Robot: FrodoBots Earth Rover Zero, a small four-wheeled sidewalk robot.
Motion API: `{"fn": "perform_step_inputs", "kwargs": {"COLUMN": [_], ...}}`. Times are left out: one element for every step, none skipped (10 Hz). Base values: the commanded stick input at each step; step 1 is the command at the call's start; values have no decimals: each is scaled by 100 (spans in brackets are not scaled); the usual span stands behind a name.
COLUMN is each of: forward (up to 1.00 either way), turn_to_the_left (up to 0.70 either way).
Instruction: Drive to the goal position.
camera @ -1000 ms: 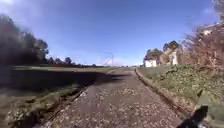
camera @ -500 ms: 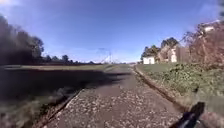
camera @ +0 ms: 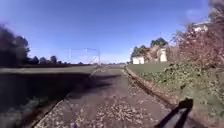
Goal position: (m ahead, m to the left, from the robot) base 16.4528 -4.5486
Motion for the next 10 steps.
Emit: {"fn": "perform_step_inputs", "kwargs": {"forward": [100,100,100,100,100,100,100,100,100,100], "turn_to_the_left": [-33,-24,0,0,0,0,0,7,14,18]}}
